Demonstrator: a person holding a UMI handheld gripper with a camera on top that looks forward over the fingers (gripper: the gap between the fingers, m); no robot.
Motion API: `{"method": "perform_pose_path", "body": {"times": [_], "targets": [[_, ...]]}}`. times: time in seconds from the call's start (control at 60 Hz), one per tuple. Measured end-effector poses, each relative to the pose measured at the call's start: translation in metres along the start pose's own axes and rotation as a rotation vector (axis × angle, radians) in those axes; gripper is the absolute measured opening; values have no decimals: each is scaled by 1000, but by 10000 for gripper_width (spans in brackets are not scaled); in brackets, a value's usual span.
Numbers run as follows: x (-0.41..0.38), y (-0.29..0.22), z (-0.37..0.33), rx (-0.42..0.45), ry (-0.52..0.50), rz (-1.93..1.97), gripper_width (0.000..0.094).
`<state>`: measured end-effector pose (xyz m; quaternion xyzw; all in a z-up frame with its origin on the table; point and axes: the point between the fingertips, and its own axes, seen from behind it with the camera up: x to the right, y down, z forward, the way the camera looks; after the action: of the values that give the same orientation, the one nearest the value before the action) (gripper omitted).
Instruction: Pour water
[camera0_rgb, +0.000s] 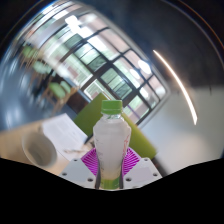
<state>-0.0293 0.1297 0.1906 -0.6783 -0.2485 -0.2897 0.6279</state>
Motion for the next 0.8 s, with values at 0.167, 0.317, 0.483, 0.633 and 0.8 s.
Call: {"method": "perform_pose_path", "body": {"times": [0.167, 0.317, 0.483, 0.633, 0.8], "targets": [[-1, 26, 0, 26, -111, 741, 256], [-29, 69, 13, 0, -145, 774, 256], [-64, 97, 10, -59, -207, 780, 262], [-69, 103, 33, -73, -247, 808, 255], [-71, 103, 33, -78, -235, 766, 277]]}}
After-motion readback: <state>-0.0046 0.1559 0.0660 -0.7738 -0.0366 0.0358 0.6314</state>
